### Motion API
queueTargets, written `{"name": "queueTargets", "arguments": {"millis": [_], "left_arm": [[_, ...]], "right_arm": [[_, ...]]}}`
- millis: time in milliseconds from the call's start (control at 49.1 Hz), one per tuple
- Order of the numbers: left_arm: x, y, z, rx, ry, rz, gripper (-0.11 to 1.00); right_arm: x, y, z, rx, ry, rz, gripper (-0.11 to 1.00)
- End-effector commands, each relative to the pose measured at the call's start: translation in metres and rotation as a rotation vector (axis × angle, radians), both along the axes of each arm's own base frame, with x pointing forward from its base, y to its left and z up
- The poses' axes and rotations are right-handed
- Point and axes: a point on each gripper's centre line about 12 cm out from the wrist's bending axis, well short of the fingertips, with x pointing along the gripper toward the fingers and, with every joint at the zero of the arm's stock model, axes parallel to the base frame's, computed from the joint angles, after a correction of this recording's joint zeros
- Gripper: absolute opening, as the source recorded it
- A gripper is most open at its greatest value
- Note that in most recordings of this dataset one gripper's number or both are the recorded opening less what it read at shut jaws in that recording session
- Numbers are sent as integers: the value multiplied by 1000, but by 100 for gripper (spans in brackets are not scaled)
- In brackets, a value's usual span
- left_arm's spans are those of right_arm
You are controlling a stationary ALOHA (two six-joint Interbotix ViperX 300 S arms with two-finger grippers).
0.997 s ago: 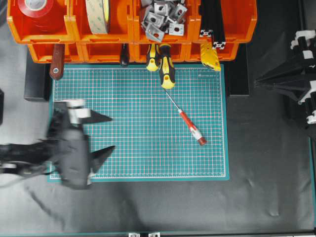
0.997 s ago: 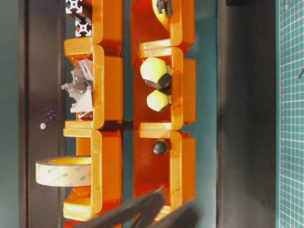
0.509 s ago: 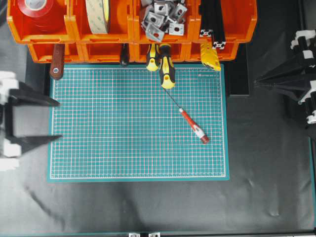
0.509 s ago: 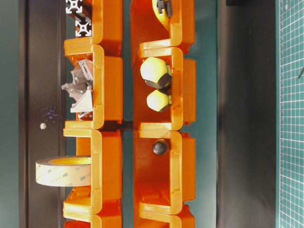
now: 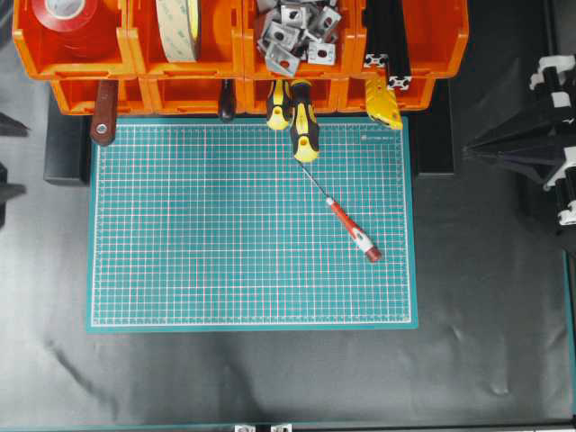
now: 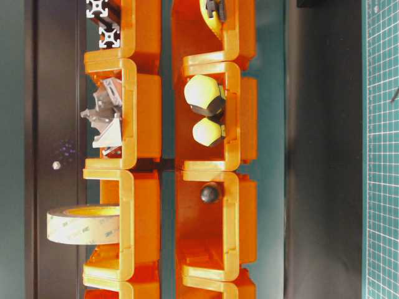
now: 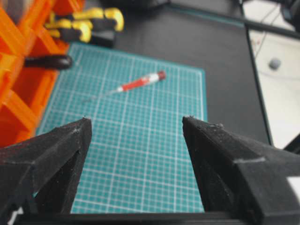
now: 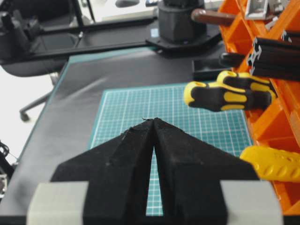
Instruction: Pick red screwdriver from container rack with left arm.
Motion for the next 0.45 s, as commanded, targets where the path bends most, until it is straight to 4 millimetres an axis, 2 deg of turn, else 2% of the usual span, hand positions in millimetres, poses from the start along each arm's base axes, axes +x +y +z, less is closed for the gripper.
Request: {"name": "queueTargets", "arguments": {"millis": [0, 427], "left_arm": [[-4, 2, 8, 16, -39, -16, 75], [-16, 16, 9, 28, -90, 10, 75]], "right_arm": [[1, -1, 1, 1, 2, -8, 0], [-1, -3, -3, 1, 12, -20, 0]]}}
